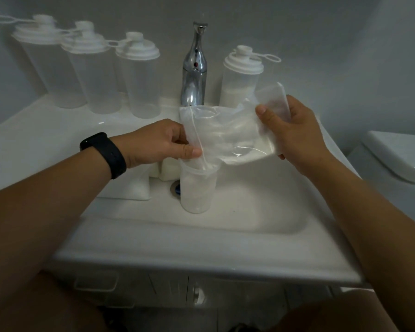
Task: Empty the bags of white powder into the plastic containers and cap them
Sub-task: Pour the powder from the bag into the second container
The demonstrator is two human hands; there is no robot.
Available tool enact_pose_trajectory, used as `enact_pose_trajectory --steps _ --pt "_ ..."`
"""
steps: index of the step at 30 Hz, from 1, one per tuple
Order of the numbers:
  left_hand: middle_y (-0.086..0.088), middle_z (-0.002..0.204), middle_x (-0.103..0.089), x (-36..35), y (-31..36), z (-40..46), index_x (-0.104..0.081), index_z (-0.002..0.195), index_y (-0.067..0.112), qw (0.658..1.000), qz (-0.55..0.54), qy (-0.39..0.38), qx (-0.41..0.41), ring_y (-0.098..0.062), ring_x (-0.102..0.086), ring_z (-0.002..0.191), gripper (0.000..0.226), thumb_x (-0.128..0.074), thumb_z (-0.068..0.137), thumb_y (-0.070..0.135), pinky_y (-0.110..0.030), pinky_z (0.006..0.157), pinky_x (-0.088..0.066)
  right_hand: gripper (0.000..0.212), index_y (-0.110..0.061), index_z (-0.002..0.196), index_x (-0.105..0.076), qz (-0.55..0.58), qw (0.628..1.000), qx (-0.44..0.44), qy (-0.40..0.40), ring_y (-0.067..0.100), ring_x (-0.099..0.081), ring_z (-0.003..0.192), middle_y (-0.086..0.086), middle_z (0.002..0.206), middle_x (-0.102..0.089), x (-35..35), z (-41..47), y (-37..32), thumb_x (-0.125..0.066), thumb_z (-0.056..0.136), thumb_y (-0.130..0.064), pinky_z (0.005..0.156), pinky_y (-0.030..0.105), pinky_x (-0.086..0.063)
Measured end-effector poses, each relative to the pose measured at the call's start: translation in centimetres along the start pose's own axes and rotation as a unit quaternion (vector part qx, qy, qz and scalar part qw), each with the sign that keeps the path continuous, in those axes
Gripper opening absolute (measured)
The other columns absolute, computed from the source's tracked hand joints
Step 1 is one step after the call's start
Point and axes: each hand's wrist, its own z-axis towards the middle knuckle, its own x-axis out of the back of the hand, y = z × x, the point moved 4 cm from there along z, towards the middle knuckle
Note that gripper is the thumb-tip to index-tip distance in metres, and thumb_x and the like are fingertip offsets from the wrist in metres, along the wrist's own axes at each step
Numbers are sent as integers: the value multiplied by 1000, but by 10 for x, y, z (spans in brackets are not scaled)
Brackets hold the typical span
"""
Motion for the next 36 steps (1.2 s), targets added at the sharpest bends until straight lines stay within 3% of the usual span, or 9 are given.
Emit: enact_pose_trajectory --steps 5,12,15,18,20,24,30,33,36 --pt "3 112 -78 2 -3 1 -77 111 16 1000 5 -19 -3 -14 -72 109 37 -81 79 34 -34 104 -52 28 -25 106 -71 -14 1000 -7 -27 7 -66 72 -9 88 -74 -5 2 10 -66 95 -50 61 24 -44" --pt "3 117 -77 -4 -5 -1 -76 119 20 1000 25 -18 1 -16 -70 114 68 -81 65 60 -45 110 -49 21 -24 109 -69 2 999 -13 -43 -4 -63 63 -12 87 -72 -9 0 11 -65 98 -42 49 13 -42" --pt "4 117 -77 -5 -3 -2 -76 119 23 999 25 -25 -7 -15 -70 114 61 -87 70 57 -43 109 -50 24 -24 112 -69 -5 999 -7 -49 -4 -65 68 -10 92 -74 -10 -1 10 -65 98 -43 52 12 -43" --pt "-2 114 -77 -2 -3 -1 -77 114 20 999 32 -3 -5 -20 -71 111 57 -87 72 56 -44 108 -51 25 -21 110 -71 3 1000 11 -25 5 -70 80 -7 95 -76 -7 0 7 -66 97 -42 64 20 -51" --pt "0 111 -78 0 -2 -1 -78 109 19 1000 19 5 -7 -16 -72 109 47 -85 73 49 -36 105 -53 22 -19 102 -71 11 1000 29 1 7 -69 81 -9 90 -74 -3 0 3 -67 97 -40 72 24 -54" --pt "13 106 -78 1 -2 1 -76 102 27 1000 17 10 -6 -4 -72 103 18 -81 87 19 -17 92 -52 15 -21 92 -67 15 997 65 32 3 -63 75 -14 80 -67 0 -1 -6 -66 99 -34 70 21 -51" --pt "24 103 -76 -2 -2 2 -72 105 34 1000 12 -10 -14 3 -70 102 28 -69 95 7 -7 83 -50 20 -16 89 -64 14 995 84 51 3 -58 70 -11 75 -63 0 -3 -12 -65 99 -34 67 21 -48" --pt "20 109 -76 -1 -3 3 -72 108 33 999 1 -10 -31 -1 -70 107 25 -77 90 17 -12 90 -52 22 -14 90 -64 11 995 90 47 4 -58 71 -11 76 -63 0 -4 -13 -65 99 -34 68 23 -48" --pt "10 116 -76 0 -6 2 -72 115 26 999 -22 -17 -38 -7 -71 110 46 -75 72 42 -17 95 -53 18 -15 94 -66 10 995 91 30 3 -61 74 -12 79 -65 -1 -5 -13 -65 100 -32 70 22 -51"
